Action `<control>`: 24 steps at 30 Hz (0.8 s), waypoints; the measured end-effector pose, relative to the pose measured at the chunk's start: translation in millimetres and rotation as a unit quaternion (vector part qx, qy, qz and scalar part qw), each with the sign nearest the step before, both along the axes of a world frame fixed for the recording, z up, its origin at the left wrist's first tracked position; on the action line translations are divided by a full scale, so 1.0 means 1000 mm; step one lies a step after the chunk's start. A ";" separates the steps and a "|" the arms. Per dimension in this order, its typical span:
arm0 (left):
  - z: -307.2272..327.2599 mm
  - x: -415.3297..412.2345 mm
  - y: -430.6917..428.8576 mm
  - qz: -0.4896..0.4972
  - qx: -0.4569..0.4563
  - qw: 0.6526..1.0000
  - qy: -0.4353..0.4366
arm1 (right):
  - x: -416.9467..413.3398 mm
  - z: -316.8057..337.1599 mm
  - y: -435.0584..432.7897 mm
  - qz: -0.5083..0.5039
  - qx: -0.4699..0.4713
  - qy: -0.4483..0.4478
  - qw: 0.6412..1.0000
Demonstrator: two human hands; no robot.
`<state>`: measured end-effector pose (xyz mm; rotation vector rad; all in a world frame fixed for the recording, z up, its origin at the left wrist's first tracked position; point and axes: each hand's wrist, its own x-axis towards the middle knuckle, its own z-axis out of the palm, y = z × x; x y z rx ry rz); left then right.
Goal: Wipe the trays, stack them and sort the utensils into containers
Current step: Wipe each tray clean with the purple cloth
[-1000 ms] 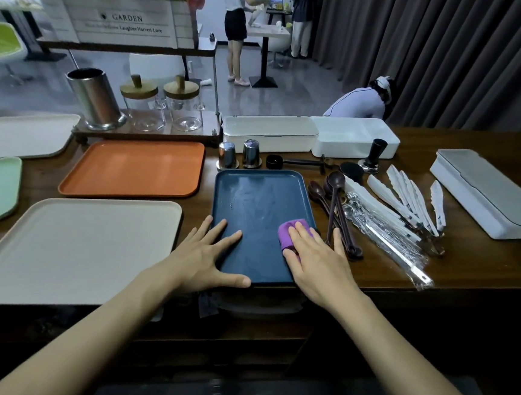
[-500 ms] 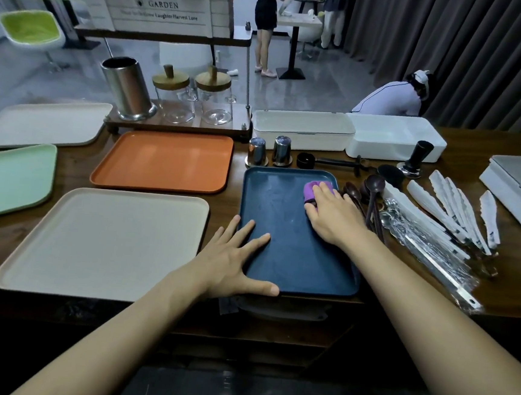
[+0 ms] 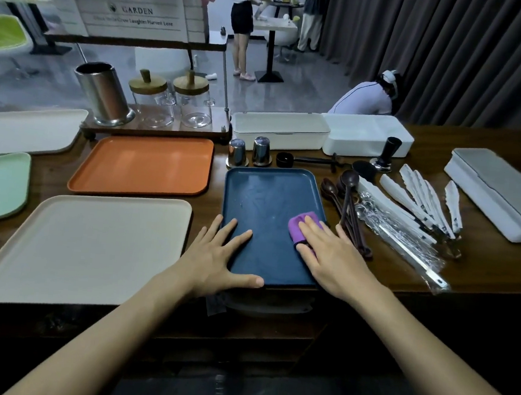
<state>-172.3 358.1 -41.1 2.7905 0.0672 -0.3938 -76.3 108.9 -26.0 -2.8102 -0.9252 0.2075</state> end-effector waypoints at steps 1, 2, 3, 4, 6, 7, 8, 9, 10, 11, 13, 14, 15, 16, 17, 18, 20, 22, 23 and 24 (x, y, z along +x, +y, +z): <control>0.000 0.000 0.000 0.000 0.005 1.000 -0.003 | -0.011 0.001 -0.005 0.002 -0.001 0.000 1.000; 0.001 -0.001 0.000 -0.001 0.013 1.000 -0.005 | -0.022 0.001 -0.011 0.002 -0.002 -0.002 1.000; 0.002 -0.002 -0.001 -0.003 0.024 1.000 -0.008 | -0.030 0.000 -0.015 0.002 -0.001 -0.004 1.000; 0.002 -0.003 -0.002 -0.005 0.035 0.999 -0.009 | -0.036 -0.001 -0.018 0.001 -0.003 -0.005 1.000; 0.004 -0.006 -0.003 -0.011 0.044 0.999 -0.008 | -0.043 -0.001 -0.019 -0.002 -0.011 -0.010 1.000; 0.005 -0.007 -0.002 -0.017 0.042 0.999 -0.006 | -0.044 -0.001 -0.018 -0.005 -0.016 -0.013 1.000; 0.006 -0.008 0.001 -0.022 0.034 0.999 -0.003 | -0.045 0.000 -0.017 -0.007 -0.019 -0.014 1.000; 0.008 -0.009 0.006 -0.025 0.021 0.999 0.000 | -0.046 0.000 -0.017 -0.007 -0.020 -0.014 1.000; 0.012 -0.011 0.013 -0.021 0.007 1.000 0.003 | -0.047 0.000 -0.016 -0.006 -0.020 -0.015 1.000; 0.015 -0.012 0.020 -0.017 -0.002 1.000 0.007 | -0.047 0.000 -0.016 -0.005 -0.017 -0.015 1.000; 0.019 -0.013 0.030 -0.028 0.017 0.999 0.006 | -0.049 -0.004 -0.015 -0.009 -0.014 -0.018 1.000; 0.019 -0.012 0.034 -0.043 0.037 0.998 -0.004 | -0.050 -0.006 -0.013 -0.013 -0.017 -0.024 0.999; 0.018 -0.011 0.036 -0.055 0.053 0.997 -0.015 | -0.051 -0.008 -0.010 -0.020 -0.022 -0.033 0.999; 0.016 -0.009 0.036 -0.060 0.061 0.996 -0.023 | -0.054 -0.010 -0.006 -0.028 -0.029 -0.039 0.998; 0.014 -0.009 0.037 -0.061 0.065 0.996 -0.030 | -0.057 -0.011 -0.001 -0.036 -0.034 -0.041 0.998; 0.011 -0.009 0.037 -0.062 0.071 0.995 -0.038 | -0.061 -0.011 0.006 -0.044 -0.036 -0.041 0.998; 0.010 -0.010 0.036 -0.066 0.086 0.993 -0.050 | -0.071 -0.010 0.024 -0.046 -0.026 -0.026 0.998; 0.010 -0.012 0.037 -0.068 0.088 0.992 -0.059 | -0.083 -0.008 0.048 -0.025 -0.009 -0.009 1.000; 0.009 -0.012 0.037 -0.070 0.089 0.991 -0.067 | -0.088 -0.008 0.060 -0.009 -0.003 -0.007 1.000; 0.007 -0.012 0.038 -0.072 0.092 0.990 -0.078 | -0.092 -0.007 0.072 0.009 -0.002 -0.008 1.000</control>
